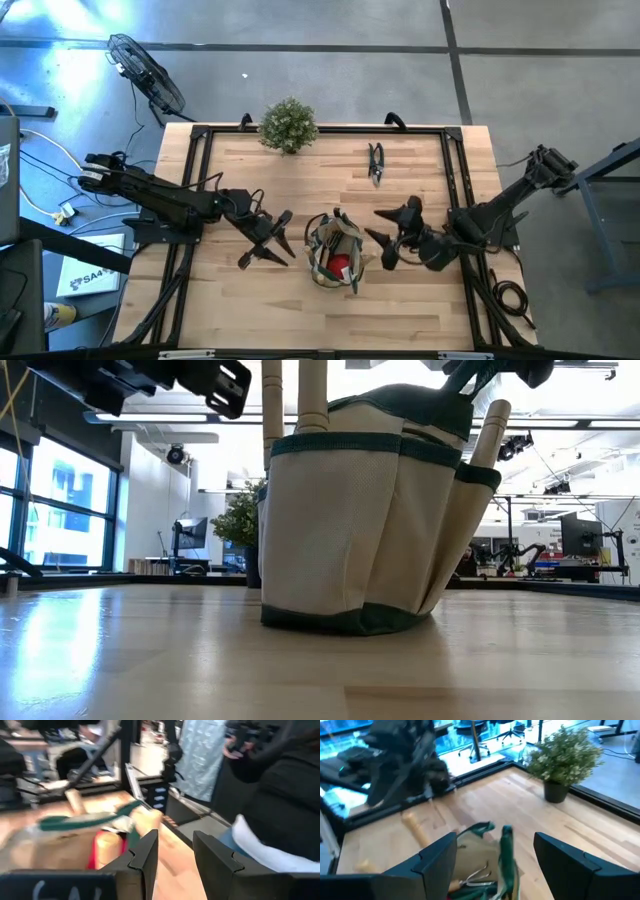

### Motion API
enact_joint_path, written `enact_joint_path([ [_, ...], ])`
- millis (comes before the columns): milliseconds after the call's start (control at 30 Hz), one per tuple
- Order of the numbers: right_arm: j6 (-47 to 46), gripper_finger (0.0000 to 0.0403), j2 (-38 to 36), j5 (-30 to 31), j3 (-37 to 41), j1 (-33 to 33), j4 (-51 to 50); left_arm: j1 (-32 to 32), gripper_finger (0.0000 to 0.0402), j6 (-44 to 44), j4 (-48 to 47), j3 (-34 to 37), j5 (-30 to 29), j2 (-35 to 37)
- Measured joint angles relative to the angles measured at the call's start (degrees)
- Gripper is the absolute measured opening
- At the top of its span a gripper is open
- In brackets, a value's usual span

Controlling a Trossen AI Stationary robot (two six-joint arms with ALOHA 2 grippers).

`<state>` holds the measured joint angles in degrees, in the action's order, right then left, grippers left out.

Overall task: Pick & Place Garden tools in Gardening bag
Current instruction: Put the green scissors into the green bag

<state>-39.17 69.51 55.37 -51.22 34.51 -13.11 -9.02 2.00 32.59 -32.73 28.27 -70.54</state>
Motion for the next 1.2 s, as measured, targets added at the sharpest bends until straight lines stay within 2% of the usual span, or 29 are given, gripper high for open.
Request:
enact_joint_path([
  [167,-0.2,0.0256,-2.0,-0.5,0.0,-3.3,0.0,0.0,0.0120,0.0,-0.3,0.0,6.6,0.0],
  [400,-0.3,0.0256,-5.6,-8.3,0.0,-11.3,0.0,0.0,0.0120,1.2,-2.5,0.0,10.1,0.0],
  [533,-0.3,0.0256,-6.9,-9.6,0.0,-16.8,-0.2,0.0,0.0120,1.3,-4.6,0.0,10.2,0.0],
  [633,-4.1,0.0255,-7.8,-11.4,0.0,-22.1,-2.2,-0.2,0.0120,1.4,-5.6,0.0,10.2,0.0],
  [867,-7.1,0.0237,-8.4,-19.4,0.0,-34.8,-9.8,-2.2,0.0120,1.3,-7.6,0.0,10.1,0.0],
  [1000,-4.7,0.0233,-8.4,-23.1,0.0,-42.0,-10.4,-3.7,0.0120,1.3,-7.7,0.0,9.0,0.0],
  [1200,-3.2,0.0233,-7.7,-32.5,0.0,-51.9,-10.6,-4.3,0.0120,1.3,-8.5,0.0,7.4,0.0],
])
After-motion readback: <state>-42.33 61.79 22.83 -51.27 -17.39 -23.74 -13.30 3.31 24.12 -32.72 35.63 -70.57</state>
